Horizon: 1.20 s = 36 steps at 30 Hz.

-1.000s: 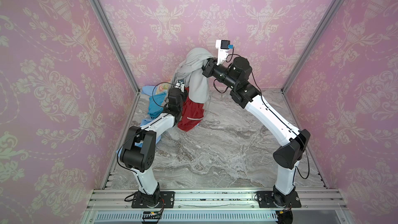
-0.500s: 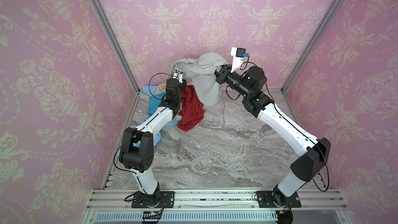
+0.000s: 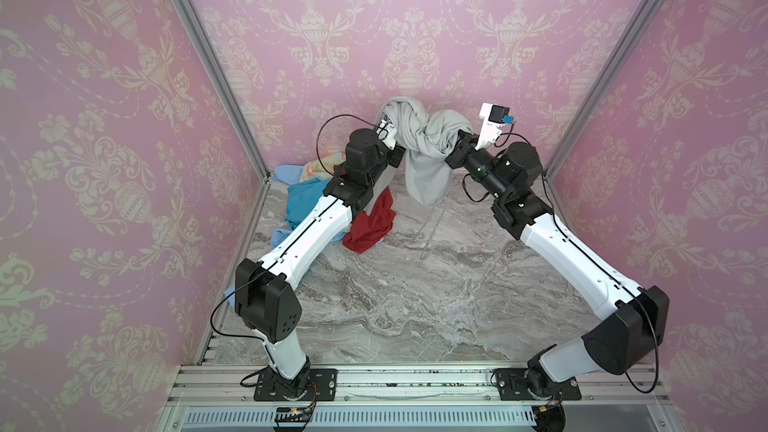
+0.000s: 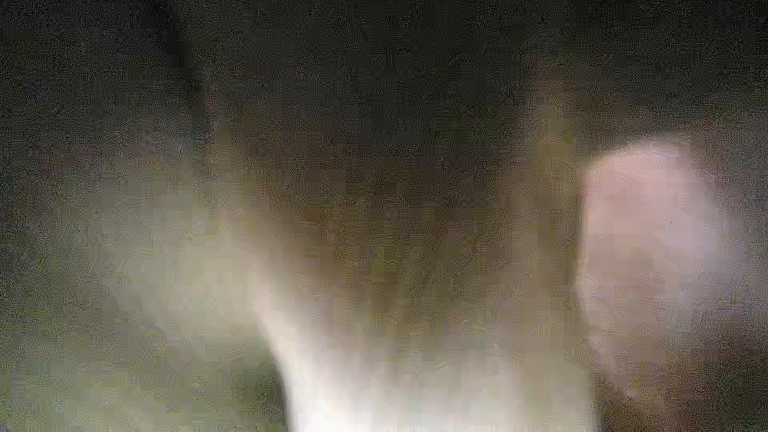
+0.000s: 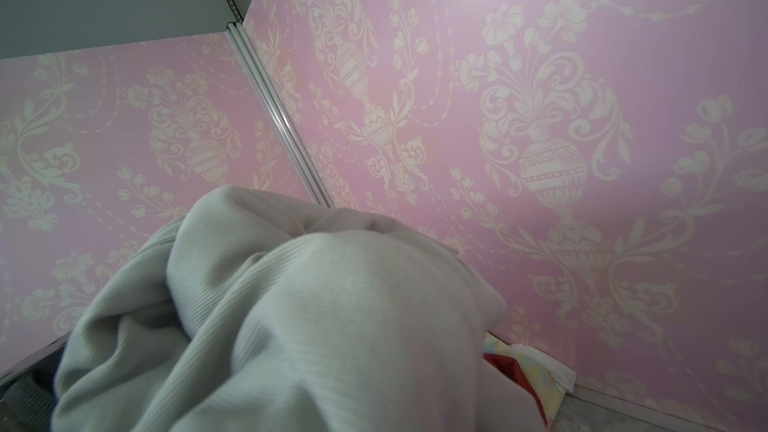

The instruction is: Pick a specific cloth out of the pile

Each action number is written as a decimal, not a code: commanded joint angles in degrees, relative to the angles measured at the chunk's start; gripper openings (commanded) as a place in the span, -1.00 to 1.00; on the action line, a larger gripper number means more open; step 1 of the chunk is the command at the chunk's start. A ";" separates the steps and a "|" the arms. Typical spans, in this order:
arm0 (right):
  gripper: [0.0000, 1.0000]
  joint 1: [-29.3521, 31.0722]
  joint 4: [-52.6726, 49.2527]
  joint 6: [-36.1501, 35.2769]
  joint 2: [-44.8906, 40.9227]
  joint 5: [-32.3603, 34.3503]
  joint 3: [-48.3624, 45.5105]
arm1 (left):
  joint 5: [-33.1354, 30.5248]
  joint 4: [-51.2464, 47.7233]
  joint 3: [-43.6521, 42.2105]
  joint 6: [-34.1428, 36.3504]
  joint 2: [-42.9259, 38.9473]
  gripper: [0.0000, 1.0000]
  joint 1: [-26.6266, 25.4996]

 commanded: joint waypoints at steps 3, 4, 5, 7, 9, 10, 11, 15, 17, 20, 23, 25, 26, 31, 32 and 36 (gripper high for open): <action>-1.00 -3.91 1.88 -1.01 -6.96 4.43 -4.21 | 4.95 -4.13 6.54 -0.36 0.88 -1.00 -4.64; -1.00 -4.88 1.35 -1.19 -8.17 5.18 -5.37 | 5.48 -4.36 7.60 -0.57 1.70 -1.00 -5.56; -1.00 -5.86 0.89 -1.29 -9.41 5.69 -6.60 | 5.66 -4.72 8.77 -0.68 2.69 -1.00 -6.48; -1.00 -7.80 -0.16 -1.01 -11.62 6.79 -8.65 | 5.85 -5.15 11.17 -1.70 5.12 -1.00 -7.92; -1.00 -9.56 -1.98 -0.68 -13.59 7.73 -10.31 | 6.69 -6.20 13.94 -3.34 7.91 -1.00 -9.18; -1.00 -10.66 -3.13 -0.42 -14.48 7.93 -10.93 | 7.00 -6.46 15.28 -4.06 9.48 -1.00 -9.99; -1.00 -11.76 -4.44 -0.10 -15.28 8.04 -11.47 | 7.42 -6.57 16.59 -4.57 11.03 -1.00 -10.75; -1.00 -15.80 -8.88 1.20 -17.59 7.93 -12.67 | 8.75 -8.64 23.41 -5.47 17.57 -1.00 -13.62; -1.00 -18.19 -10.79 2.06 -18.25 7.44 -13.24 | 9.44 -10.82 28.16 -5.73 21.37 -1.00 -14.66; -1.00 -21.04 -12.40 2.31 -19.28 7.22 -13.92 | 11.19 -13.61 35.40 -7.47 26.80 -1.00 -15.57; -1.00 -23.86 -14.03 2.69 -19.84 7.40 -14.25 | 12.82 -15.46 40.89 -9.63 31.48 -1.00 -16.23; -1.00 -26.27 -14.35 3.88 -19.99 6.63 -14.45 | 14.15 -16.38 43.38 -10.83 34.15 -1.00 -16.50; -1.00 -27.21 -14.54 4.55 -20.02 6.26 -14.45 | 14.83 -16.67 44.12 -11.34 35.24 -1.00 -16.47; -1.00 -30.60 -14.99 7.36 -19.45 4.66 -17.09 | 17.78 -18.42 44.33 -12.44 39.13 -1.00 -16.45; -1.00 -30.87 -15.02 7.72 -19.19 4.50 -17.17 | 18.34 -18.32 43.78 -12.59 39.50 -1.00 -16.45; -1.00 -31.51 -14.72 8.72 -17.65 3.71 -17.17 | 19.79 -15.89 39.28 -13.82 40.31 -1.00 -16.37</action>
